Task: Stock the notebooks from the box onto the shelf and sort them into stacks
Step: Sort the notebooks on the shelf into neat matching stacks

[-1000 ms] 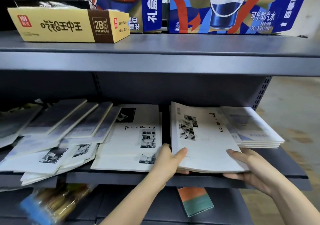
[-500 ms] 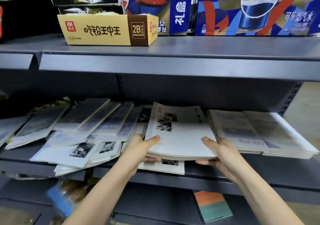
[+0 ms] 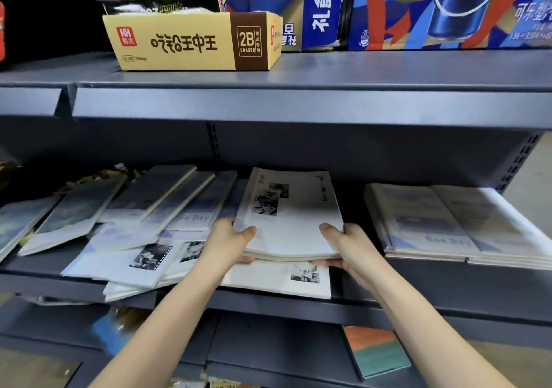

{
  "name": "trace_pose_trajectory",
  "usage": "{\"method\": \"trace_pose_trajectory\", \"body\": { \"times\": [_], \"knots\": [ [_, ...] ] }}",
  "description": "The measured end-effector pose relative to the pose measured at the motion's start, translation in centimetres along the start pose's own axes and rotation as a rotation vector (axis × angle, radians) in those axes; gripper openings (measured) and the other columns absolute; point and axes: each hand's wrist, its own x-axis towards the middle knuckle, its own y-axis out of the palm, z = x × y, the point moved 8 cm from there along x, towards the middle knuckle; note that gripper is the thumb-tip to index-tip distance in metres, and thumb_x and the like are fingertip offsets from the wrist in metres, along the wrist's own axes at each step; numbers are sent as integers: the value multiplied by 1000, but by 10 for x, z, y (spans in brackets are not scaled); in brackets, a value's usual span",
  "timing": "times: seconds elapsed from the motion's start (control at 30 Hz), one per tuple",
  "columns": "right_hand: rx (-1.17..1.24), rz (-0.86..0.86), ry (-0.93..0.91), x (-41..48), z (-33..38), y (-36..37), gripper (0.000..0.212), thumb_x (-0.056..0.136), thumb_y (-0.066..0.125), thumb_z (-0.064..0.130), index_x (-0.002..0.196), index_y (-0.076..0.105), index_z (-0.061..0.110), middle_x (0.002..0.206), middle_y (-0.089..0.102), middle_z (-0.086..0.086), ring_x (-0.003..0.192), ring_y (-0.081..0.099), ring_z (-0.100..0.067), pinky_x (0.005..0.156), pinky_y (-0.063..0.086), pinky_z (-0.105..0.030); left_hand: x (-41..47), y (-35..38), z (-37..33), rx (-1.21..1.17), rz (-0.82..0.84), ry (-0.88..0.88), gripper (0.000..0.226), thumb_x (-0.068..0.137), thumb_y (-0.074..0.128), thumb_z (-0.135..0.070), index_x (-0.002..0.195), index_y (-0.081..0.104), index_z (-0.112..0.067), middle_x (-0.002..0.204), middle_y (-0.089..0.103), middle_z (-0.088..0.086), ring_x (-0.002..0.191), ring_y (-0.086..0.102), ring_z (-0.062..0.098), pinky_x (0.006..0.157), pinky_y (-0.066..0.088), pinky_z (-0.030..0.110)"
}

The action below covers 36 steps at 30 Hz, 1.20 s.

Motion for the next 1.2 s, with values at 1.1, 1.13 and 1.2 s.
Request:
{"method": "trace_pose_trajectory", "body": {
  "times": [1.1,1.13,1.2],
  "knots": [
    [-86,6,59,16,-7,-29,24,96,39,14,103,59,5,89,66,-9,78,63,-18,74,50,-31,-27,62,-45,840,-47,881,46,79,67,-47,121,56,-34,123,61,-13,105,63,16,77,50,32],
    [-69,8,65,15,-8,-29,27,97,37,13,107,60,4,91,67,-10,79,64,-18,75,51,-32,-25,61,-45,826,-43,846,45,82,62,-49,125,52,-37,127,58,-15,108,61,15,79,48,31],
    [-36,31,79,12,-11,-28,27,98,35,11,106,60,4,91,67,-10,79,63,-20,77,52,-33,-24,63,-45,835,-38,816,45,85,56,-51,127,47,-40,132,53,-18,112,58,12,80,44,29]
  ]
}}
